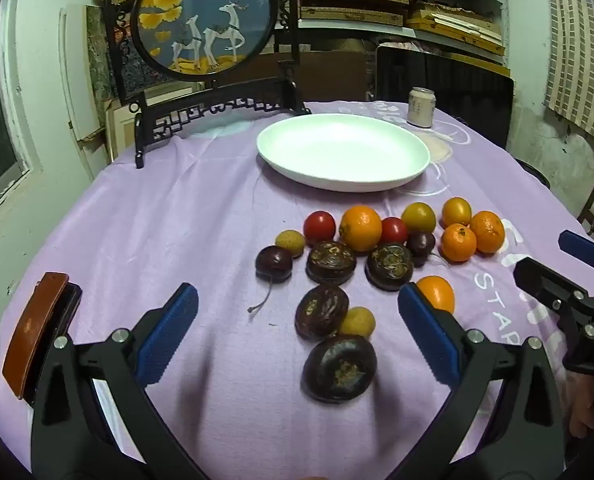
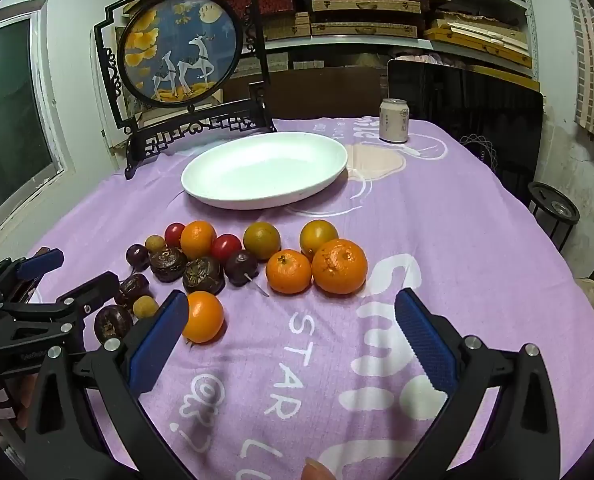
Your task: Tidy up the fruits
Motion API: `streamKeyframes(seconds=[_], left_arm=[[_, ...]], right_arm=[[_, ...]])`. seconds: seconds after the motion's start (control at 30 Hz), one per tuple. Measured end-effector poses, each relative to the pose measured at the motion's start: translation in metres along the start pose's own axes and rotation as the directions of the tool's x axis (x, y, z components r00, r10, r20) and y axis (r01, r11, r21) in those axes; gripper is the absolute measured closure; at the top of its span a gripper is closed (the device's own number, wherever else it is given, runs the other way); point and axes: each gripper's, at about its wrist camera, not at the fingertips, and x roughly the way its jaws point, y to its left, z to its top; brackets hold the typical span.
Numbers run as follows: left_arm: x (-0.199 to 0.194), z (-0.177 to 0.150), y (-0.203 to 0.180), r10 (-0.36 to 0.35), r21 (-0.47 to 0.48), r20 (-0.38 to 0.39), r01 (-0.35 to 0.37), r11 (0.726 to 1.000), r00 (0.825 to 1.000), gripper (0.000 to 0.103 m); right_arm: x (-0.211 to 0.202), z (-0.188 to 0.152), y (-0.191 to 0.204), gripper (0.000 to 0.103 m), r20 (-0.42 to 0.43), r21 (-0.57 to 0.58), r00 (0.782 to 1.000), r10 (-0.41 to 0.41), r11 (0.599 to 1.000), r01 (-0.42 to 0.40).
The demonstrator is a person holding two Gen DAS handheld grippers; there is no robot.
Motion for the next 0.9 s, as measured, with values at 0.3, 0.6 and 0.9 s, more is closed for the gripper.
streamKeyframes(seconds=[0.3,0.6,0.9], left_arm=[[-0.006,-0.001,-0.001,0.001,-0.002,0.011,-0.001,1.000,1.000,0.002],[-0.005,0.002,0.004,0.005,-0.002,0.012,-0.005,1.000,1.000,0.002],[-0.004,0.001,0.004,0.010,-0.007,0.013,-0.010,1.000,1.000,0.002]], right_arm=[[0.000,0.000,0.000,0.001,-0.006,0.000,1.000,-0.001,1.000,0.001],[0.000,0.000,-0.001,0.001,-0.006,0.002,1.000,-0.001,1.000,0.001],[0.001,-0.001,-0.001,0.001,-0.005,0.003,1.000,-0.001,1.000,0.001]])
